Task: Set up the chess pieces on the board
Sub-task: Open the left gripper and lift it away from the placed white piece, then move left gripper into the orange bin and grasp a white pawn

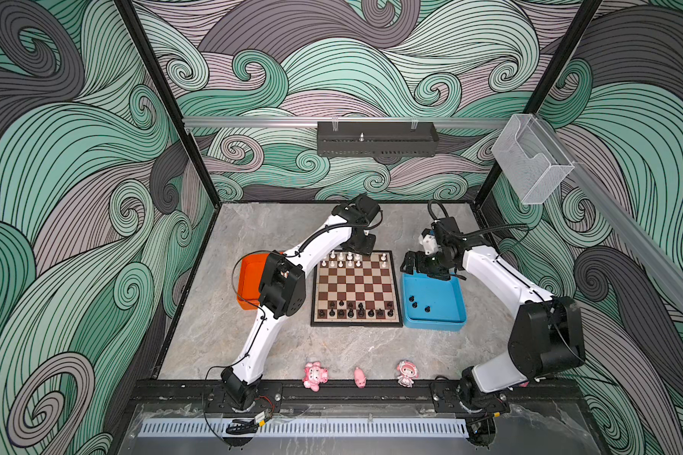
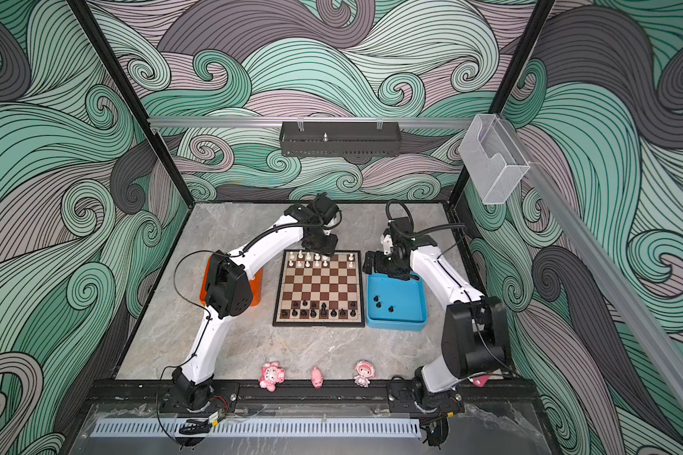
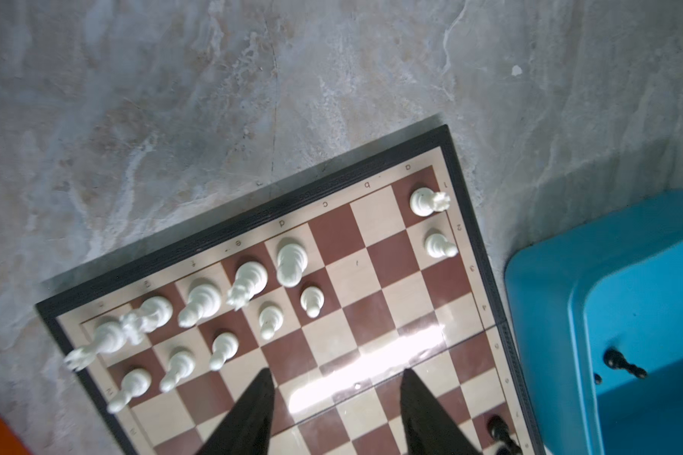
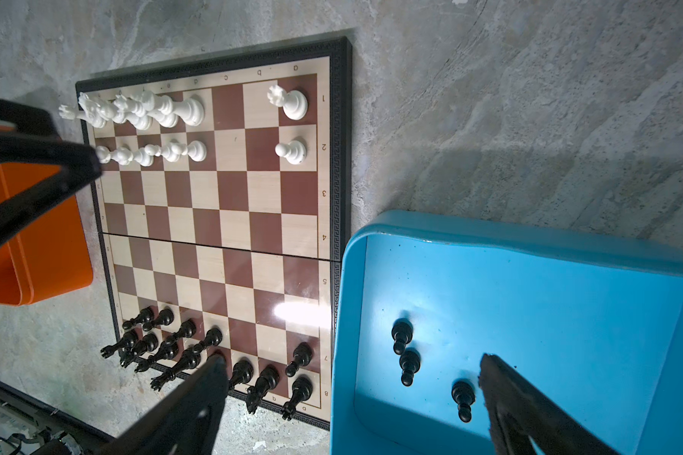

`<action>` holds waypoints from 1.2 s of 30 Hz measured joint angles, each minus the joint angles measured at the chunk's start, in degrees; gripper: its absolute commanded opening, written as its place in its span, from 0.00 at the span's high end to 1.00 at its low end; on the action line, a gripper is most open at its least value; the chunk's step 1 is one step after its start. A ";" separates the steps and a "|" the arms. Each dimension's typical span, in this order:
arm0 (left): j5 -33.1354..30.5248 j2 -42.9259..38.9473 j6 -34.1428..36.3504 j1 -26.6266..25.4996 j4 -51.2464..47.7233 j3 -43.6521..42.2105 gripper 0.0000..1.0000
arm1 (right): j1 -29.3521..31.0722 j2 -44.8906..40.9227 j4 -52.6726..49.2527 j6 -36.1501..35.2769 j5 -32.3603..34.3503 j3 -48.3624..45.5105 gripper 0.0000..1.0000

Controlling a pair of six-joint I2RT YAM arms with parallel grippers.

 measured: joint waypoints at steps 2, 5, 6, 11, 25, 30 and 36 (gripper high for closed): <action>-1.40 -2.89 -0.42 -0.04 -0.31 -1.40 0.21 | 0.02 0.00 -0.13 0.11 0.11 0.02 0.00; -3.98 -7.52 -0.48 0.11 -0.90 -4.04 0.07 | 0.55 0.00 -0.70 0.57 0.81 0.35 0.00; -4.72 -9.22 -0.85 0.26 -0.96 -5.27 0.06 | 0.85 0.00 -0.87 0.92 1.16 0.70 0.01; -5.55 -18.73 -1.44 4.15 -0.59 -15.23 0.01 | 4.31 1.33 -0.85 1.57 2.60 3.61 0.00; -4.22 -35.30 -2.29 32.85 0.98 -44.68 0.12 | 15.93 11.47 0.17 3.61 3.65 11.72 0.00; -2.75 -34.23 -2.97 34.56 1.49 -48.65 0.26 | 15.87 12.04 0.13 3.72 3.69 11.91 0.00; -1.44 -30.71 -4.02 34.56 3.87 -52.57 0.39 | 15.74 12.04 0.13 3.45 3.87 11.91 0.00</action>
